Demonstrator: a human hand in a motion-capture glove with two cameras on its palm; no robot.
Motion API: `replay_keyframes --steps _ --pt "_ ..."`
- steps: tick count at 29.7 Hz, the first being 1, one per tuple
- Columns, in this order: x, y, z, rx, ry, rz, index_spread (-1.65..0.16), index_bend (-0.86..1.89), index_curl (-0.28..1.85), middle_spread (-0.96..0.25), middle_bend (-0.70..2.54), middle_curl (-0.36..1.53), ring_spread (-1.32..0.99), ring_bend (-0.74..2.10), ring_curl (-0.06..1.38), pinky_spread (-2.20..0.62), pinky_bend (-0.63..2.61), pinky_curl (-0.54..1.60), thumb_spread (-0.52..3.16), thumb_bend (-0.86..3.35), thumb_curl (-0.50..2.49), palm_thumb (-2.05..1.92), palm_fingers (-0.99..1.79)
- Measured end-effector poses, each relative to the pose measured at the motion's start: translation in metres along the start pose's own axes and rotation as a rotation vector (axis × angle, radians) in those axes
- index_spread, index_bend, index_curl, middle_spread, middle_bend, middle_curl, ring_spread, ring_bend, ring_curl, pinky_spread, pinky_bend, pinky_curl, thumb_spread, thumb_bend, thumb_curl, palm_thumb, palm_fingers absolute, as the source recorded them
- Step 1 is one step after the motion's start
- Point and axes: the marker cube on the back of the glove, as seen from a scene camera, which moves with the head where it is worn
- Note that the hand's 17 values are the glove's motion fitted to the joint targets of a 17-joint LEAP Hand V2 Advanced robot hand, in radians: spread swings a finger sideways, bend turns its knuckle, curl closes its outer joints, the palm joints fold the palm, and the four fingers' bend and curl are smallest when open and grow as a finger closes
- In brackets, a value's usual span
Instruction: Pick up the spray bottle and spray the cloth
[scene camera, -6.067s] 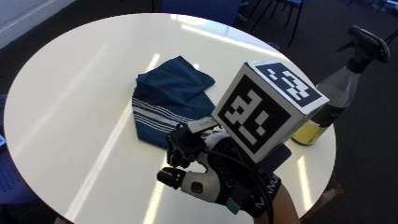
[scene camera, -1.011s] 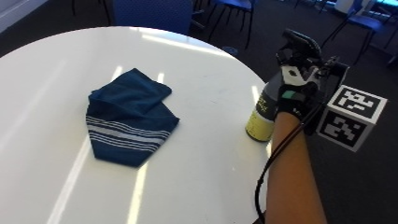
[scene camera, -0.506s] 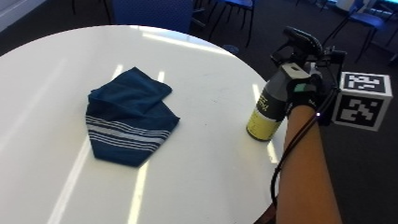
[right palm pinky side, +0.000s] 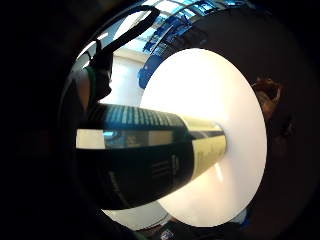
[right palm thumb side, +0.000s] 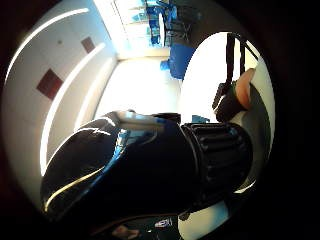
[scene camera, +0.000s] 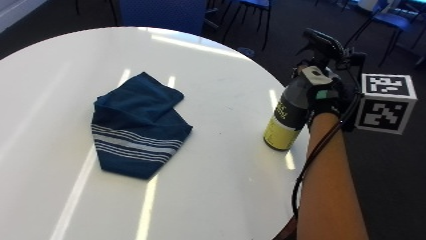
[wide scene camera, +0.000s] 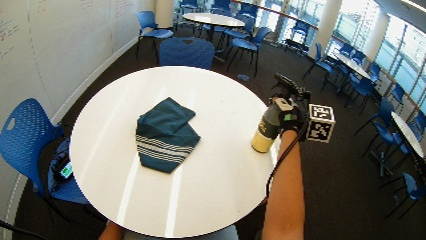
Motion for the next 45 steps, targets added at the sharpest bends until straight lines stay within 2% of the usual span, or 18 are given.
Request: replay_keyframes --steps 6,19,45 --pt "0.005 -0.004 -0.003 0.121 0.022 -0.072 -0.3 0.4 0.47 -0.24 0.48 0.47 -0.21 0.41 0.41 -0.03 0.17 0.2 0.54 -0.03 0.59 0.93 1.2" --pt "-0.01 -0.004 -0.007 0.193 -0.008 -0.18 -0.28 0.38 0.5 -0.21 0.47 0.47 -0.2 0.43 0.42 -0.16 0.32 0.3 0.44 -0.03 0.66 0.88 1.35" --pt "-0.009 -0.005 -0.004 0.223 0.002 -0.185 -0.24 0.44 0.53 -0.15 0.51 0.48 -0.17 0.47 0.44 -0.2 0.3 0.35 0.31 -0.03 0.75 0.89 1.36"
